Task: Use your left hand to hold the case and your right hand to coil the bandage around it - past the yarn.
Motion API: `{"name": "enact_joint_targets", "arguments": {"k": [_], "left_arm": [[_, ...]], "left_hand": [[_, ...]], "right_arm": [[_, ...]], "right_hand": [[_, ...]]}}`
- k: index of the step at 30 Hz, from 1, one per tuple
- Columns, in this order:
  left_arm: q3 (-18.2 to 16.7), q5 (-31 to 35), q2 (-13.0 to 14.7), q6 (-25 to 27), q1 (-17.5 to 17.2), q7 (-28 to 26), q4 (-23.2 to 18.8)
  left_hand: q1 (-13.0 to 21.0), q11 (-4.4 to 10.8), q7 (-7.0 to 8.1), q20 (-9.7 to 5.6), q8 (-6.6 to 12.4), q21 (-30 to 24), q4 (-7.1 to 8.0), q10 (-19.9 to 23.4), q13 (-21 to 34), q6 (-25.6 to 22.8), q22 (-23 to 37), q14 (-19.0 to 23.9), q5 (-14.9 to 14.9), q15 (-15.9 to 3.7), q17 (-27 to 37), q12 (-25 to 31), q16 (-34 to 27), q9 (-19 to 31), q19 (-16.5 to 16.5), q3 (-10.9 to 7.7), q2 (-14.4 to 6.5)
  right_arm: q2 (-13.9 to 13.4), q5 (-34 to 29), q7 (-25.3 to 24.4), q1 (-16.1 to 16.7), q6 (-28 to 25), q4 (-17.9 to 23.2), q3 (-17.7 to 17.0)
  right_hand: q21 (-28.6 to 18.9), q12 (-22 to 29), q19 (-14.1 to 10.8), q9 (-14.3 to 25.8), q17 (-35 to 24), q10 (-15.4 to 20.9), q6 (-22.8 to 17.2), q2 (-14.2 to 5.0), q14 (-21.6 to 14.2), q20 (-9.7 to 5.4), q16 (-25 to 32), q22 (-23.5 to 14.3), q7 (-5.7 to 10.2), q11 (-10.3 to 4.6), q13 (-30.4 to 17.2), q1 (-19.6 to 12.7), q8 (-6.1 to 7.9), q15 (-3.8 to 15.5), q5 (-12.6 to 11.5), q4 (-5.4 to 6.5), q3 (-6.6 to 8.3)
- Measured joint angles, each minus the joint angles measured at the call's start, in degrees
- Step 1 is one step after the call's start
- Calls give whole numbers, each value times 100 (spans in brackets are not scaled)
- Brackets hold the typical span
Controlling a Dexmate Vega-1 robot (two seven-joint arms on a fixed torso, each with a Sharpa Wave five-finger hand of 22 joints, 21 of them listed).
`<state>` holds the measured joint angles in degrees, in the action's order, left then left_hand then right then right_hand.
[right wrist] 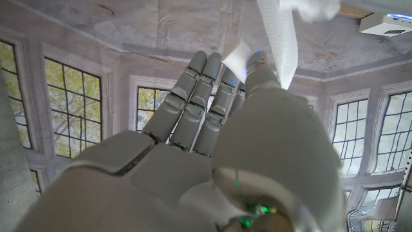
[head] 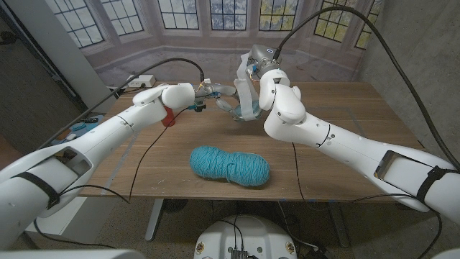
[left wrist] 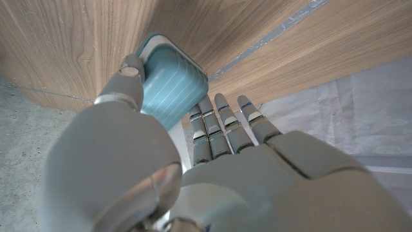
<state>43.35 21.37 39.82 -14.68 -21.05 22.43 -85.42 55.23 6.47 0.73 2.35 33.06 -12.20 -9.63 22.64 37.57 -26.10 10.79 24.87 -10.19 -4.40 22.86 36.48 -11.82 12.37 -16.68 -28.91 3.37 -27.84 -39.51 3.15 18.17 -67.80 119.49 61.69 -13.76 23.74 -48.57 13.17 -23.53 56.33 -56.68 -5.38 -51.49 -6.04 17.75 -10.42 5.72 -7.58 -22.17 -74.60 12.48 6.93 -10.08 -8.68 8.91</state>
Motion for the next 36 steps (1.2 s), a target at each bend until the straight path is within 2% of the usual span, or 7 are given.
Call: {"name": "enact_joint_targets", "arguments": {"k": [13, 19, 20, 36], "left_arm": [[87, 1, -71, 2, 59, -34, 85], [91, 2, -71, 56, 60, -40, 73], [93, 3, -65, 73, 54, -41, 26], [88, 17, -30, 241, 20, -64, -104]], "left_hand": [[0, 0, 0, 0, 0, 0, 0, 0, -4, 0, 0, -32, -21, 32, 0, -1, 0, 0, 0, 0, 0], [0, 0, 0, 0, 0, 0, 0, 0, -3, 0, 0, -32, -20, 32, 1, -2, 0, 0, 0, 0, 0], [0, 0, 0, 0, 0, 0, 0, 0, -3, 0, 0, -32, -20, 32, 1, -3, 0, 0, 0, 0, 0], [0, 0, 0, 0, 0, 0, 0, 0, 0, 0, 0, -31, -16, 31, 1, 23, 0, 0, 0, 0, 0]], "right_arm": [[-23, 252, -232, -151, -467, 367, 265], [-62, 307, -293, -178, -525, 517, 364], [-76, 458, -443, -185, -628, 558, 393], [-197, 960, -943, -174, -778, 829, 559]], "right_hand": [[0, -2, 0, 2, -27, -19, -22, -30, -26, 0, 0, 0, -23, 19, -4, -30, 0, 25, 18, 0, 0], [0, -6, 0, 4, -51, -20, -21, -30, -26, 0, 0, 0, -22, 20, -5, -30, 0, 25, 21, 0, 0], [0, -6, 0, 4, -53, -20, -22, -30, -26, 0, 0, 0, -22, 20, -5, -30, 0, 25, 21, 0, 0], [0, -12, 0, 3, -80, 0, -52, -38, -25, 0, 0, 0, -53, 61, -4, -38, 0, 24, 31, 0, 0]]}}
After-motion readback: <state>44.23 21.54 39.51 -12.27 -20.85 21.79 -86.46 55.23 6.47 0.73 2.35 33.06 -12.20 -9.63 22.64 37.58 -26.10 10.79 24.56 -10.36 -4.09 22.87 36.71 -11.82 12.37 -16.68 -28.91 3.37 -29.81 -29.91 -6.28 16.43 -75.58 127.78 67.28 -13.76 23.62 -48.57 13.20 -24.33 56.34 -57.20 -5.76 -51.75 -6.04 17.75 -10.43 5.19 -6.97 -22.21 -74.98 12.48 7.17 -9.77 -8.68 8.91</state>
